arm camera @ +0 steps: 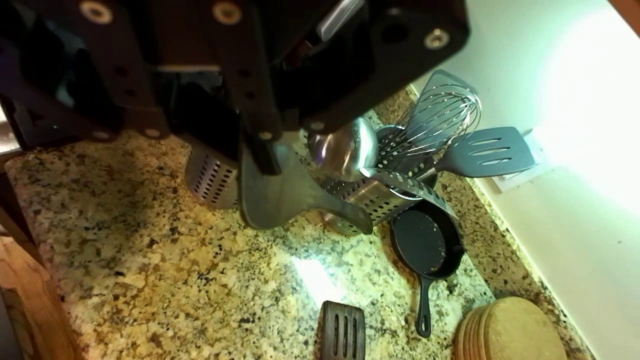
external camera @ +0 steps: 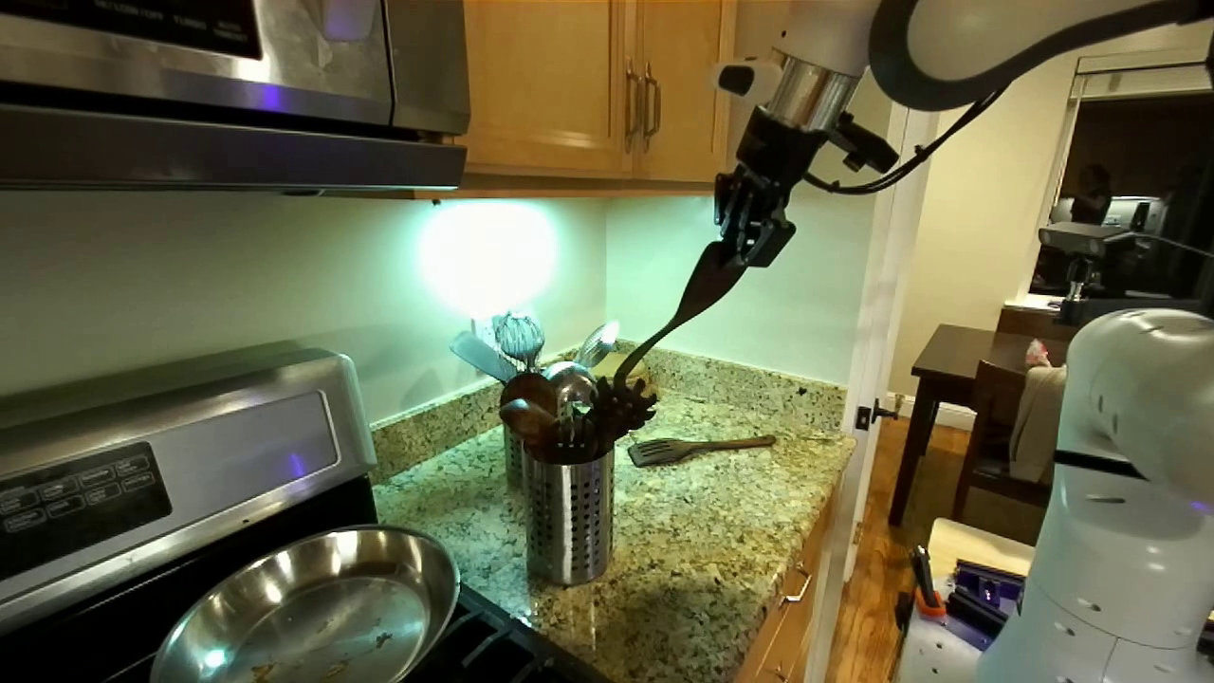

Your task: Pick up the wooden spoon and put it in the spoon holder

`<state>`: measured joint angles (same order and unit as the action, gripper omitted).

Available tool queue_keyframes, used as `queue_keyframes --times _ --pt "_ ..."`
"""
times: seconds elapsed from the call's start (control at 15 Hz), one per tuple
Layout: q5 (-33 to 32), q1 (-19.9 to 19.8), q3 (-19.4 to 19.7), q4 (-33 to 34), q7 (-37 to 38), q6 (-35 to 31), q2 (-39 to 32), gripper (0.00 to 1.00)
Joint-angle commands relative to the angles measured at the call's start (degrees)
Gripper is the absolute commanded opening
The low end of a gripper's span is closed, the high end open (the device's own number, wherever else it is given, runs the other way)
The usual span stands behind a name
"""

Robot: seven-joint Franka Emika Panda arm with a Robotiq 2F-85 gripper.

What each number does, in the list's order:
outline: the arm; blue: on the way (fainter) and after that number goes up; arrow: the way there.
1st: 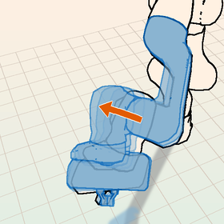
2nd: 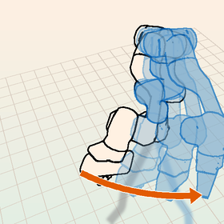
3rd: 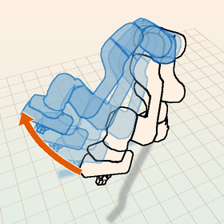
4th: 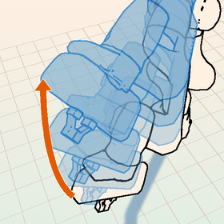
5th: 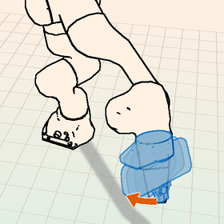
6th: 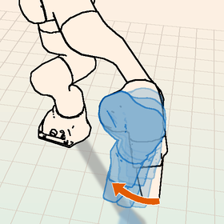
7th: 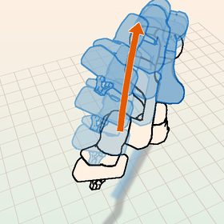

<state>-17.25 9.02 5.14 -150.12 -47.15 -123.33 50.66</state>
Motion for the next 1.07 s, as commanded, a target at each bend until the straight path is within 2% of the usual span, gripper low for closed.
queue_keyframes --times 0.0,0.07,0.47,0.53,0.6,0.8,1.0 --pt "0.2 0.1 -1.2 0.6 0.0 4.3 3.9 0.05" --pt "0.0 0.2 -0.6 0.5 0.1 2.2 1.7 0.12" --pt "-0.1 0.3 -0.9 0.5 0.2 3.1 2.9 0.12" --pt "1.8 1.8 -0.6 0.4 -0.4 4.4 3.0 0.05" --pt "4.5 3.8 0.3 0.7 -1.4 5.6 3.3 0.05" --pt "12.3 8.1 1.1 3.8 -4.5 12.3 3.3 0.04" --pt "16.0 9.9 -0.2 9.7 -6.1 24.2 1.8 0.05"
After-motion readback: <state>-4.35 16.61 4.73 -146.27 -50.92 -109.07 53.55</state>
